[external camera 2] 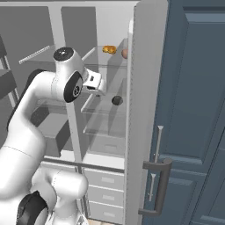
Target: Take the peach and squash from the fridge shelf and place them in the freezer drawer to begin freezing them.
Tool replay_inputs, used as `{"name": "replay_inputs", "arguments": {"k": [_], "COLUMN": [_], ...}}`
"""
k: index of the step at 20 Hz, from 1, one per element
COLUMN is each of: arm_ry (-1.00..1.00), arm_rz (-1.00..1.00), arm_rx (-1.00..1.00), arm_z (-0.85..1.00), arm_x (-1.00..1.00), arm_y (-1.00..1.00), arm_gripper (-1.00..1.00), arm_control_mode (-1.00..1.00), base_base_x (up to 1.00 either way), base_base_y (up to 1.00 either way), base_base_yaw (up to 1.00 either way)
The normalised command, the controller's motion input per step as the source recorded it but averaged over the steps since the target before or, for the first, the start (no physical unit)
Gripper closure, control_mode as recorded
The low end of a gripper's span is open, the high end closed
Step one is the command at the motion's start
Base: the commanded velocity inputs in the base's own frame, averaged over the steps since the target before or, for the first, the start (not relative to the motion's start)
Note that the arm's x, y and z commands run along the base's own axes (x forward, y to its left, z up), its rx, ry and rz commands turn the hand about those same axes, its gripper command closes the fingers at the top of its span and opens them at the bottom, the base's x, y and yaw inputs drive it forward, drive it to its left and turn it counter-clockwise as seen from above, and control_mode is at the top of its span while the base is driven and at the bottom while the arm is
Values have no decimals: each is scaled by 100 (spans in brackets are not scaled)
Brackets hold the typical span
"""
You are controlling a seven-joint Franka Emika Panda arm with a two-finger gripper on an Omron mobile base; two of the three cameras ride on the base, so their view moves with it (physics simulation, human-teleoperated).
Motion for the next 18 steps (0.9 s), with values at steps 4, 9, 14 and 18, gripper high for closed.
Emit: {"name": "replay_inputs", "arguments": {"k": [4, 9, 14, 18], "arm_ry": [-4, -1, -6, -3], "arm_rz": [-24, -6, 0, 0], "arm_rx": [-1, 0, 1, 1], "arm_z": [33, 6, 5, 4], "arm_x": [74, 55, 29, 34], "arm_y": [11, -25, -36, -21], "arm_gripper": [-100, -100, -100, -100], "arm_control_mode": [-100, -100, -100, -100], "base_base_x": [0, 0, 0, 0], "base_base_y": [0, 0, 0, 0], "base_base_yaw": [0, 0, 0, 0]}}
